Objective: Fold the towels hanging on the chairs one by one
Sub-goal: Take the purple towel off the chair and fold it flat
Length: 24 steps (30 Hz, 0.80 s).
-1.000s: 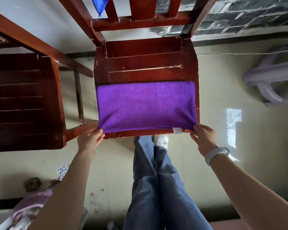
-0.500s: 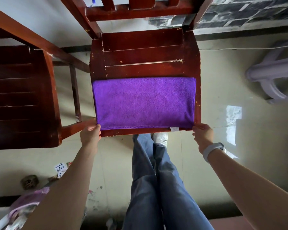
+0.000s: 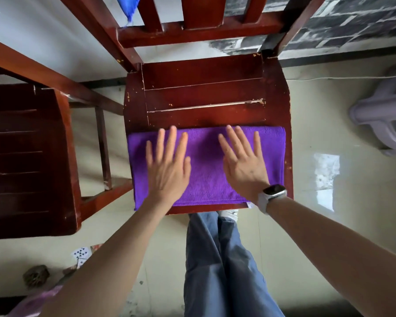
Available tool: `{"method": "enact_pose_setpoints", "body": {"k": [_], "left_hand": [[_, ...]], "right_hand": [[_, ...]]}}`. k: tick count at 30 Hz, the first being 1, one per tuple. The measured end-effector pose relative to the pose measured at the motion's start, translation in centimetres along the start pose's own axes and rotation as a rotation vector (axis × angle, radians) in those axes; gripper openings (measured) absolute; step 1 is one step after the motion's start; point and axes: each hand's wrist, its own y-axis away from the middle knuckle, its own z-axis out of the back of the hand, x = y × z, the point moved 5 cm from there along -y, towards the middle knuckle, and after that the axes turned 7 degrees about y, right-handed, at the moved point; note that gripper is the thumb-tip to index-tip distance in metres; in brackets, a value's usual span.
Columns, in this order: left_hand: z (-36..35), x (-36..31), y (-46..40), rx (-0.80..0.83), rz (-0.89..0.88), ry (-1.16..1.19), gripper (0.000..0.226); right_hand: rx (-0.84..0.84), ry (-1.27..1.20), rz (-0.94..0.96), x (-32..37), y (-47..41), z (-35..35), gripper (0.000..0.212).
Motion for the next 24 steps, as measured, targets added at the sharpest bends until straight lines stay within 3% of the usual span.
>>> {"method": "enact_pose_setpoints", "body": {"k": [6,9,14,18,21,24], "left_hand": [[-3.6,1.0,-1.7,-0.018,-0.078,-0.125,0.056],[-2.8,3.8,-1.3,-0.047,0.004,-0.136,0.057],[-1.7,7.0,-0.5,-0.013,0.146,-0.097,0.063],[-1.2,6.9,-0.6,-0.014,0.261,-0.029,0.067],[-0.7,6.7,-0.1,-0.029,0.417,0.029,0.071],[-0.6,4.9,1.3,-0.016,0.358,0.008,0.068]], "right_hand": [[-0.136,0.082,0.113,1.8,-2.4,-2.9,0.051],[-0.156,0.121,0.069,-0.5,-1.9,-3.1,0.052],[-0.032,0.109,-0.189,-7.1,0.1,-2.8,0.054],[0.112,-0.123,-0.504,-12.6,2.3,-2.4,0.063],[0.012,-0.246,-0.627,-13.5,3.9,-0.8,0.061],[-0.053,-0.43,-0.751,-12.7,4.9,-0.1,0.048]]}}
